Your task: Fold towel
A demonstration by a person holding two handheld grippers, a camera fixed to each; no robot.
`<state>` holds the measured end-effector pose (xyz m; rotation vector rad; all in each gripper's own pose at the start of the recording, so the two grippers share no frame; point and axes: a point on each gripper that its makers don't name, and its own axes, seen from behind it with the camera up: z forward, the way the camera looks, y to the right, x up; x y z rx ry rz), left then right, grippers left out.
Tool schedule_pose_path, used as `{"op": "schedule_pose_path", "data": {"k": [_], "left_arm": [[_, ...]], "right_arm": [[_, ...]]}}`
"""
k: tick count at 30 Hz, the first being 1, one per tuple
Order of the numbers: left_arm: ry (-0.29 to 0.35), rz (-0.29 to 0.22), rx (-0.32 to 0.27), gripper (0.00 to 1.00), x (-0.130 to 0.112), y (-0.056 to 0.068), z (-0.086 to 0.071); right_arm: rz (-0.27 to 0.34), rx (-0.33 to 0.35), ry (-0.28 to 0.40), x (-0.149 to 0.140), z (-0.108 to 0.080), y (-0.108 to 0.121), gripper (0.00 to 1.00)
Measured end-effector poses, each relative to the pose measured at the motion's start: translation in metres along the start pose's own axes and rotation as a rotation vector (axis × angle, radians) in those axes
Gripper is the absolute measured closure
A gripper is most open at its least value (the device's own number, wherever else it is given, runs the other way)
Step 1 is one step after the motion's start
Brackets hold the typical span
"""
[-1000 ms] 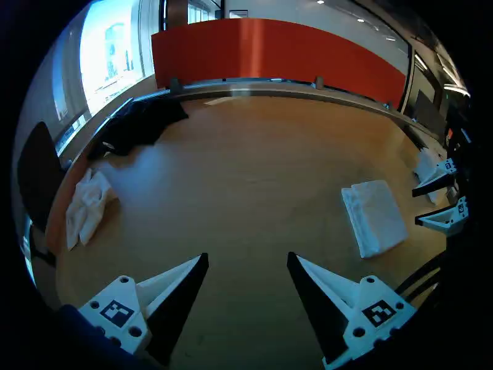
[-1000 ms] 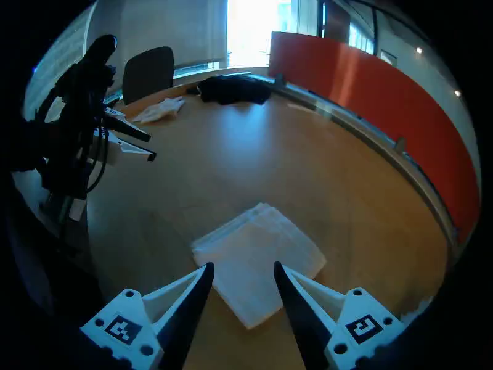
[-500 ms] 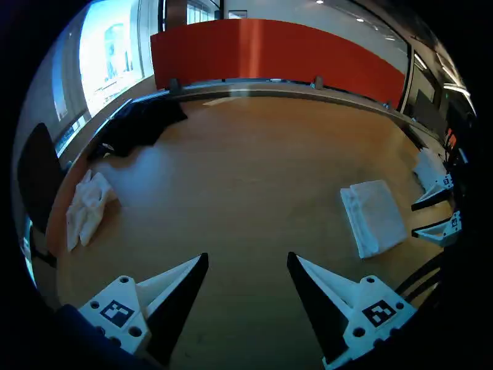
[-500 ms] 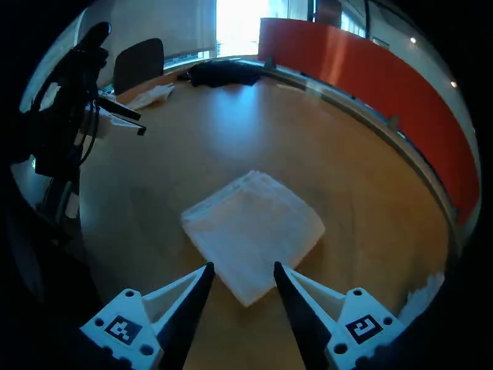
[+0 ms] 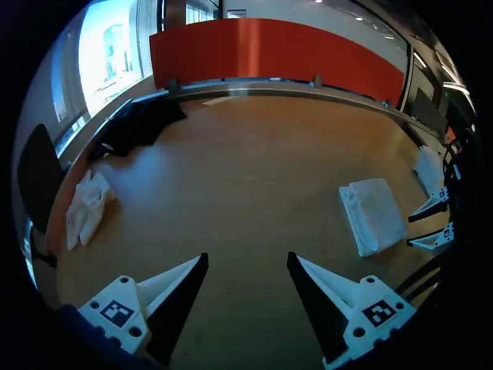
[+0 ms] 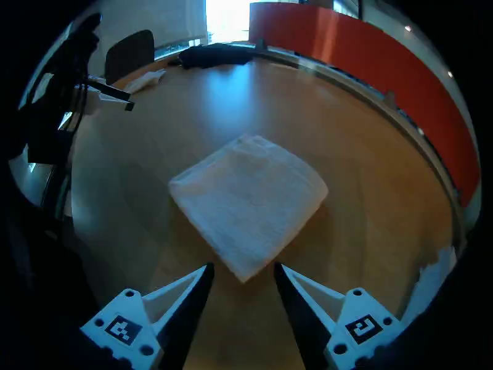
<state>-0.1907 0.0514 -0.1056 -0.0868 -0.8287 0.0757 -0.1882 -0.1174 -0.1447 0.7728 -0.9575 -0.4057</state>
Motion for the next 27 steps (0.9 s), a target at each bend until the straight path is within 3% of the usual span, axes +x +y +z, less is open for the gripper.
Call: {"op": "schedule_pose_path", "data": {"k": [9,19,27], "left_arm": [[0.001,-0.001,-0.001,0.05,0.0,0.001,-0.001],[0.001,0.004,-0.003,0.05,-0.001,0.002,-0.001],[0.003,0.006,-0.004,0.05,0.0,0.003,-0.001]], "right_arm": [[-0.011,-0.004,-0.024,-0.014,0.008,0.003,0.47],[0.013,-0.003,-0.019,-0.017,0.012,0.003,0.62],[0.021,0.0,-0.016,-0.018,0.011,0.002,0.88]]}}
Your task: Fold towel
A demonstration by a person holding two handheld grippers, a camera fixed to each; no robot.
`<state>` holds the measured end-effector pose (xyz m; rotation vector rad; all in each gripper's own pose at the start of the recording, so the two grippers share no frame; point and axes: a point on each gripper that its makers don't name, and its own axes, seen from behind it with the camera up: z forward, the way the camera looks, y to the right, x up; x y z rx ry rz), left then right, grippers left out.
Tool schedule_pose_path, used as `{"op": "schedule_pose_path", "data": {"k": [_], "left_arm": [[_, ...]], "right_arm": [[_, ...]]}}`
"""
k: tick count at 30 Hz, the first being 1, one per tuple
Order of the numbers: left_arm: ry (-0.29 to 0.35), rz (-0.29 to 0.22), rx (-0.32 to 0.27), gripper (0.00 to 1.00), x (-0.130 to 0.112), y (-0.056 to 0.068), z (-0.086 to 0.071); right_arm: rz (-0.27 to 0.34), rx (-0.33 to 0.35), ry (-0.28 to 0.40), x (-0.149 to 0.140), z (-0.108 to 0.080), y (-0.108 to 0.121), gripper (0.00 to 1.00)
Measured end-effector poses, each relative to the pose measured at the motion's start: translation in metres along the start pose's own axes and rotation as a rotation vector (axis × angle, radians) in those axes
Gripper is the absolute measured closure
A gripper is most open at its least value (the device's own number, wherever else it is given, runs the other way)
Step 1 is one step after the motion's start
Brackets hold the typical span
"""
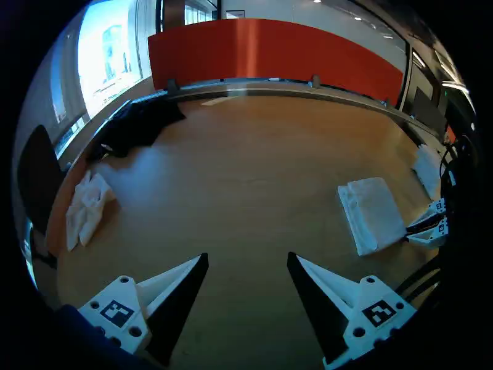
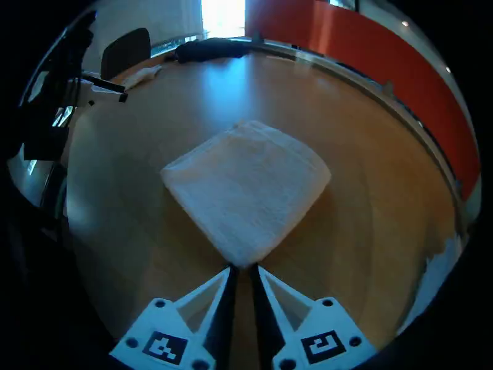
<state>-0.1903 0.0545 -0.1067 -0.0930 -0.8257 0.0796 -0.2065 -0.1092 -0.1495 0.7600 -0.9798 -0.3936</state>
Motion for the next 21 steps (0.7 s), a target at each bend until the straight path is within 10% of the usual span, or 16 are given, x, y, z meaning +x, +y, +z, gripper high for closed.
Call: {"op": "schedule_pose_path", "data": {"k": [21], "left_arm": [[0.017,-0.006,-0.017,0.05,0.007,0.005,-0.001]], "right_arm": [[-0.028,-0.039,0.142,0.075,-0.039,0.01,0.95]]}}
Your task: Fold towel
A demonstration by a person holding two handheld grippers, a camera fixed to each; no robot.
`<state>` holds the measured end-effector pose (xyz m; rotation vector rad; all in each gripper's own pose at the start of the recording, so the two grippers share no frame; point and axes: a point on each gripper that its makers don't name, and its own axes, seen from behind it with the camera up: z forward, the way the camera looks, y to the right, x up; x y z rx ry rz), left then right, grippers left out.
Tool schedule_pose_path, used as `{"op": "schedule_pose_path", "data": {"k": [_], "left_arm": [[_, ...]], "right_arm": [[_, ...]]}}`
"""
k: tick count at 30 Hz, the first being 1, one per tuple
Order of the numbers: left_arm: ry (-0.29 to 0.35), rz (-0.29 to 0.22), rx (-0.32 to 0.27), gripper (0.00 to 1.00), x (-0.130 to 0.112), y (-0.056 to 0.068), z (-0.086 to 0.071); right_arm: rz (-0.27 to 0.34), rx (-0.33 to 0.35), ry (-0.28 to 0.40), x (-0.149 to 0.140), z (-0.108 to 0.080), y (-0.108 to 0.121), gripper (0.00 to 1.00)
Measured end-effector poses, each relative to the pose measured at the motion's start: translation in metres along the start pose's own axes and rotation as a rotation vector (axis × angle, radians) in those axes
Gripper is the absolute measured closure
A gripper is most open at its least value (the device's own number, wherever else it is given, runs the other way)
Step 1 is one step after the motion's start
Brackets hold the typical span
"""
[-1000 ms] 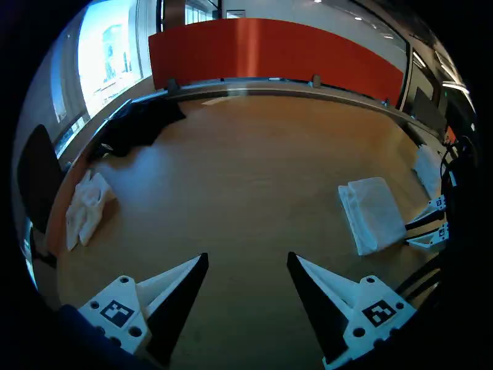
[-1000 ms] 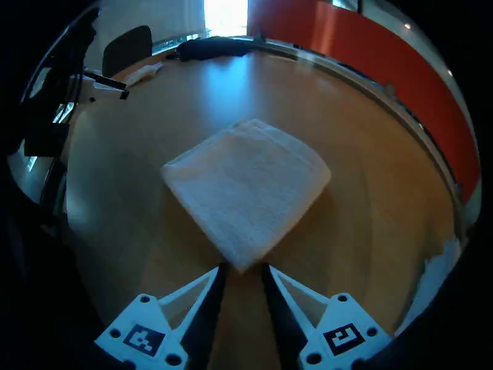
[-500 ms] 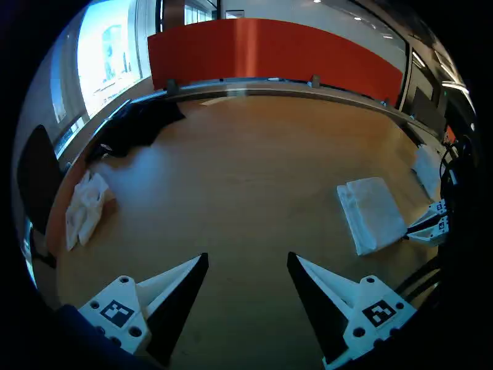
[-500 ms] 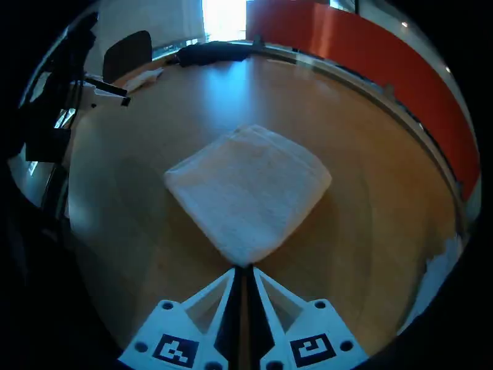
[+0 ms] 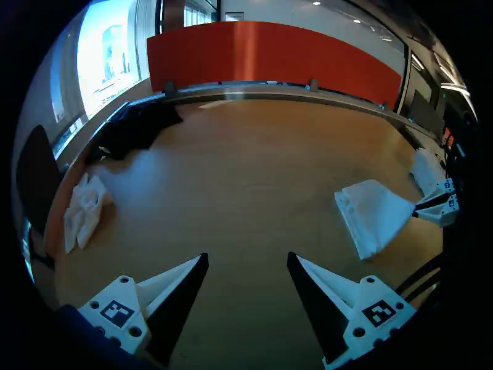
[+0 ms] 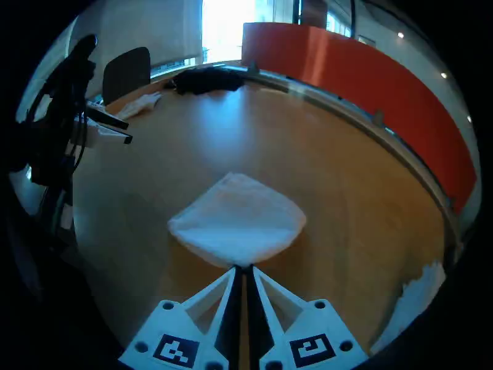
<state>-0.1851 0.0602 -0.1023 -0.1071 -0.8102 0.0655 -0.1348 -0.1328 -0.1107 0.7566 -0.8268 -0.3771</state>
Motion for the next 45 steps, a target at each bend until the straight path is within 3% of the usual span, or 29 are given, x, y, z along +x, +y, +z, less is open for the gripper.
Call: {"op": "schedule_pose_path", "data": {"k": [9,18,29,45], "left_arm": [[0.019,0.005,-0.002,0.05,0.008,0.002,-0.002],[0.033,-0.002,-0.009,0.05,0.013,0.005,-0.005],[0.044,-0.001,-0.019,0.05,0.018,0.008,-0.005],[0.04,0.003,-0.024,0.05,0.022,0.011,-0.001]], "right_arm": [[-0.084,-0.034,0.096,0.072,-0.027,0.018,0.95],[-0.111,-0.066,0.171,0.119,-0.053,0.031,0.95],[-0.08,-0.114,0.183,0.124,-0.072,0.058,0.95],[-0.02,-0.208,0.19,0.118,-0.111,0.133,0.95]]}}
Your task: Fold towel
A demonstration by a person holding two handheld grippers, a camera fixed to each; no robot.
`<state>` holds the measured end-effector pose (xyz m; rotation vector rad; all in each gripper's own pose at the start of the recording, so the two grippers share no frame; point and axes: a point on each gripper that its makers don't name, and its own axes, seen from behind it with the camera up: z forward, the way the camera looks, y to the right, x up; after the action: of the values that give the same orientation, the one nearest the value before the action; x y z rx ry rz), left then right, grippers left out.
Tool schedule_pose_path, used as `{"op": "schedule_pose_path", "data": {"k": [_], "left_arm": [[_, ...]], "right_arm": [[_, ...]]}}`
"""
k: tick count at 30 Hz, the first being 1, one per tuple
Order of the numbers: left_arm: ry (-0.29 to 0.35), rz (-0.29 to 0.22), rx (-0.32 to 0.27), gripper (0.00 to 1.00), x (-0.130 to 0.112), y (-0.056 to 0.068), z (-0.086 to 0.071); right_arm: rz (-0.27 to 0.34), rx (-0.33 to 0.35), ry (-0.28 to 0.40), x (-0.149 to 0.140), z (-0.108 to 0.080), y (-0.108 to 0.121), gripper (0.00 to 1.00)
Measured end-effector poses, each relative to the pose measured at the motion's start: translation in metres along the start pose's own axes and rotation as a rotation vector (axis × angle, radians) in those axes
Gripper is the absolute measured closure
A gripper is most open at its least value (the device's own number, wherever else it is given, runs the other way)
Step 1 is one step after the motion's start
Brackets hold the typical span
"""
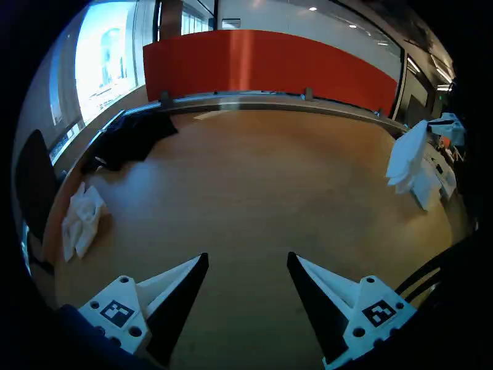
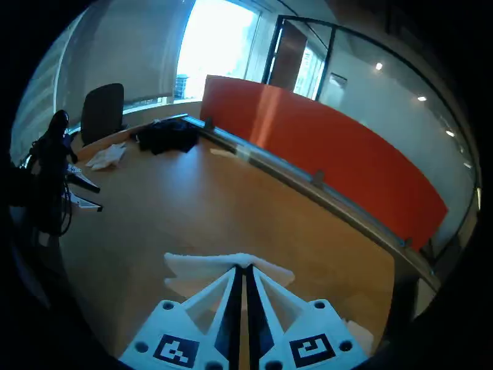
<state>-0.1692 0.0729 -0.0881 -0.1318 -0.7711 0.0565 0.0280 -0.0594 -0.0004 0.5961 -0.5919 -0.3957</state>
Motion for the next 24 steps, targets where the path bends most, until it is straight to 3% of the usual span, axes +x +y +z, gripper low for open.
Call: {"op": "schedule_pose_path", "data": {"k": [24], "left_arm": [[-0.019,0.013,0.015,0.05,-0.002,-0.003,0.005]], "right_arm": [[0.103,-0.169,-0.04,-0.021,-0.028,0.151,0.95]]}}
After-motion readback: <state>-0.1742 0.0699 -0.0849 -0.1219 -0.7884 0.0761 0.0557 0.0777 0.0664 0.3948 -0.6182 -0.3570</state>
